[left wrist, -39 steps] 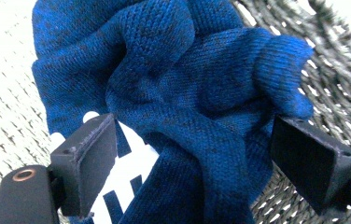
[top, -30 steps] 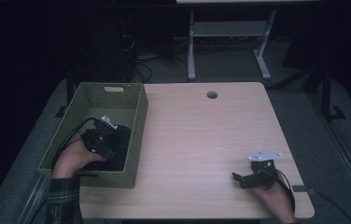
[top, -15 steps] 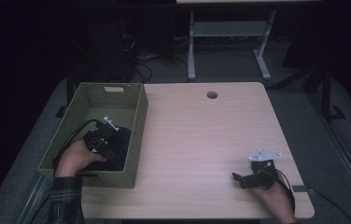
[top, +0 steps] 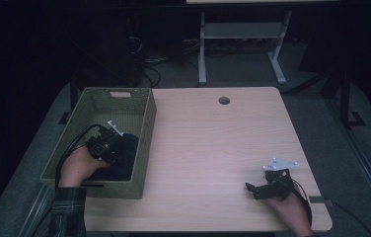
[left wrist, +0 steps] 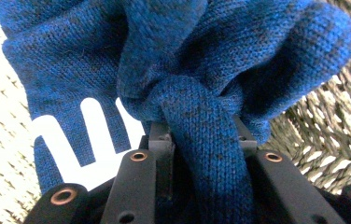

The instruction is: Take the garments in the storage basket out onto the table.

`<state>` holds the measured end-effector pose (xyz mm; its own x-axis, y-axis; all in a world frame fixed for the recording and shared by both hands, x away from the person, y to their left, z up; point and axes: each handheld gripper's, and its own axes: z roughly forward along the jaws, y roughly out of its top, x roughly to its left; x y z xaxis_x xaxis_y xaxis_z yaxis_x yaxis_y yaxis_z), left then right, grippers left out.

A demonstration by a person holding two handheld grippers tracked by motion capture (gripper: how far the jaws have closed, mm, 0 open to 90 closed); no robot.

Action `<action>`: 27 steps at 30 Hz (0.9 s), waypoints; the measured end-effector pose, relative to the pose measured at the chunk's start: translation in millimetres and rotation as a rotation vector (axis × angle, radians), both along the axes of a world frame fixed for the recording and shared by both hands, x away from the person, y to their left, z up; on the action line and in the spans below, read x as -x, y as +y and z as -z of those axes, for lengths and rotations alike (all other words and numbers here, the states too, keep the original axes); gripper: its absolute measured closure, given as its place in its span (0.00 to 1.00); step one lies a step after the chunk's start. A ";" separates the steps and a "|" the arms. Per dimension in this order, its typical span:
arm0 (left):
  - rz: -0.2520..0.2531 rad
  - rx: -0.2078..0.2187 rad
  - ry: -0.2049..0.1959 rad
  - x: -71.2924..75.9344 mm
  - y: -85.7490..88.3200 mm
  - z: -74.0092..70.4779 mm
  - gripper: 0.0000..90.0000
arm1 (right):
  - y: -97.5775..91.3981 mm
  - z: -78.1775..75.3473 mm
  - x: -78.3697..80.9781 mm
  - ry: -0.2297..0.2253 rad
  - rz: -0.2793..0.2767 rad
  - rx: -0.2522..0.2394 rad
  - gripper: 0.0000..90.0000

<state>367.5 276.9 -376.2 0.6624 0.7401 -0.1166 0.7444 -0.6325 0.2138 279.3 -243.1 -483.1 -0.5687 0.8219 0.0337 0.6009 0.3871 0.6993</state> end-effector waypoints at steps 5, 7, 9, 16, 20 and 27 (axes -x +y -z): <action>0.000 0.031 -0.004 0.4 3.5 -4.5 0.78 | 0.0 0.1 0.0 -0.001 0.000 0.000 0.00; 0.001 0.037 -0.006 0.4 4.9 -6.6 0.78 | 0.2 -0.1 0.3 0.004 0.002 -0.001 0.00; -0.004 0.059 -0.008 1.4 7.7 -13.2 0.78 | 0.2 0.0 0.3 0.004 0.002 -0.001 0.00; -0.020 0.081 -0.031 3.1 10.9 -29.1 0.78 | 0.2 -0.1 0.3 0.004 0.002 -0.002 0.00; -0.017 0.087 -0.055 3.8 14.6 -45.1 0.78 | 0.2 0.0 0.2 0.004 0.002 -0.002 0.00; -0.008 0.090 -0.071 4.0 15.2 -63.2 0.79 | 0.2 0.0 0.2 0.003 0.002 -0.002 0.00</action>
